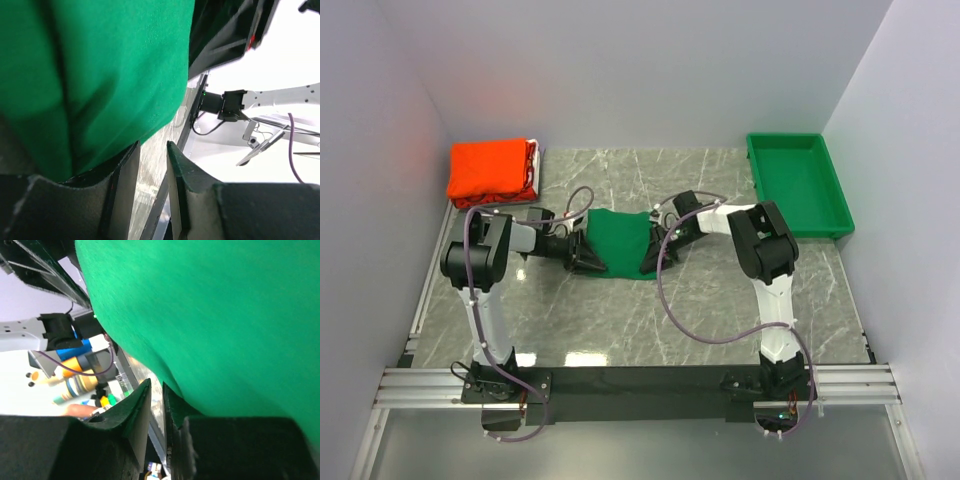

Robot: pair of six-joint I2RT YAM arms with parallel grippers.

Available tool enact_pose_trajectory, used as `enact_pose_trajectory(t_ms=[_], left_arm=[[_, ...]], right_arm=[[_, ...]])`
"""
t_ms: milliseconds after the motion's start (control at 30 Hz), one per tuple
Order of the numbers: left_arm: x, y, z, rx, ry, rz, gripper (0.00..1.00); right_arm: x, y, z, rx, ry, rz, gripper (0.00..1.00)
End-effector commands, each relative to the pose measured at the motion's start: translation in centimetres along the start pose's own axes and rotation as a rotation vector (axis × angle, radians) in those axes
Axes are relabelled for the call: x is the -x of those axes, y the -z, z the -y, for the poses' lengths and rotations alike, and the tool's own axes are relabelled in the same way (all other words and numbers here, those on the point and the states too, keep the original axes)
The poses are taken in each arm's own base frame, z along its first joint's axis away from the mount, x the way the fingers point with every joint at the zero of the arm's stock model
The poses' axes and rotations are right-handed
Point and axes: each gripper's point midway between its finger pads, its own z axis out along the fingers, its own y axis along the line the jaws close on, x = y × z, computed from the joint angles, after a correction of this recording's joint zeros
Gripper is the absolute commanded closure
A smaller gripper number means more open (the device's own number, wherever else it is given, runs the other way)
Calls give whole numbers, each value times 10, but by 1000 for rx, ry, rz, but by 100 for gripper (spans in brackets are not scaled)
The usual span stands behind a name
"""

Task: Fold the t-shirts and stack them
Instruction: Fold the tshirt

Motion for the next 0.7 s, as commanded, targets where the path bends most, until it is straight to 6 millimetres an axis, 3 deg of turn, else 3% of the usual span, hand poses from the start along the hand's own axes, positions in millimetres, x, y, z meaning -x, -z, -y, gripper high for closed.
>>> enact_pose_trajectory(t_ms=[0, 133, 233, 300, 333, 367, 433, 467, 533, 567, 600, 633, 667], left_arm=[[5, 7, -33, 108, -32, 51, 64], [-14, 17, -17, 99, -72, 13, 62], [-23, 31, 8, 100, -171, 8, 60], [-12, 49, 37, 118, -335, 65, 58], [-4, 58, 41, 184, -392, 99, 58], [5, 74, 64, 212, -494, 168, 56], [25, 98, 82, 322, -602, 280, 52], [33, 115, 106, 369, -748, 348, 50], [48, 140, 133, 462, -877, 449, 44], [57, 161, 145, 567, -947, 526, 42], [66, 177, 162, 614, -991, 594, 40], [71, 189, 172, 652, -1004, 651, 29], [78, 216, 186, 719, -968, 773, 21]], right_arm=[[2, 18, 51, -174, -60, 40, 77], [-1, 36, 44, -197, -27, 51, 79], [1, 48, 36, -229, 42, 71, 80], [9, 61, 16, -240, 120, 111, 80], [14, 67, 10, -258, 158, 134, 80], [22, 77, -11, -267, 227, 179, 79], [32, 93, -35, -329, 365, 245, 77], [38, 99, -46, -364, 425, 271, 76], [38, 101, -80, -425, 624, 295, 68], [42, 104, -81, -521, 685, 316, 64], [39, 92, -96, -553, 818, 300, 59], [38, 92, -113, -588, 906, 328, 56], [37, 89, -108, -667, 952, 332, 52]])
